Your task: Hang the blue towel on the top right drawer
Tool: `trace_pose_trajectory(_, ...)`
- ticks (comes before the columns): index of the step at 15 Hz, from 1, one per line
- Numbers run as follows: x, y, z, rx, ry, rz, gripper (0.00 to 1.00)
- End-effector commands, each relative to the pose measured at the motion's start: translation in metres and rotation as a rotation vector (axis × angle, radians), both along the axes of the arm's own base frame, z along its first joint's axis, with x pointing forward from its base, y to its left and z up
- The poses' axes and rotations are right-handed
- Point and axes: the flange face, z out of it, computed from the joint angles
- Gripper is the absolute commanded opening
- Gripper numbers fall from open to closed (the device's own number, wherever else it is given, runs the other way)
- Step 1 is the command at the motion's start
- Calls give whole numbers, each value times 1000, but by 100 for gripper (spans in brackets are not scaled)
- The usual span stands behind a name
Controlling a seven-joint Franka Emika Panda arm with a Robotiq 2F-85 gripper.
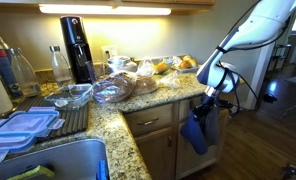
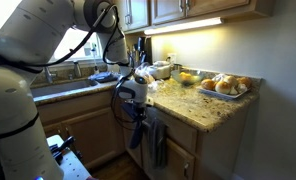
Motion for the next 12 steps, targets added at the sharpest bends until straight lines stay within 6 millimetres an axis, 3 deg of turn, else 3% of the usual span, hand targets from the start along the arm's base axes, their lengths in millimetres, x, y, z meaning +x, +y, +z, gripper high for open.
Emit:
trace_pose_trajectory(1,-4,-1,7,-10,-6,5,61)
trace_pose_trajectory(7,-36,12,44,-34,11,57,98)
trace_pose_trajectory(12,-64,26,77,-114,6,101,100)
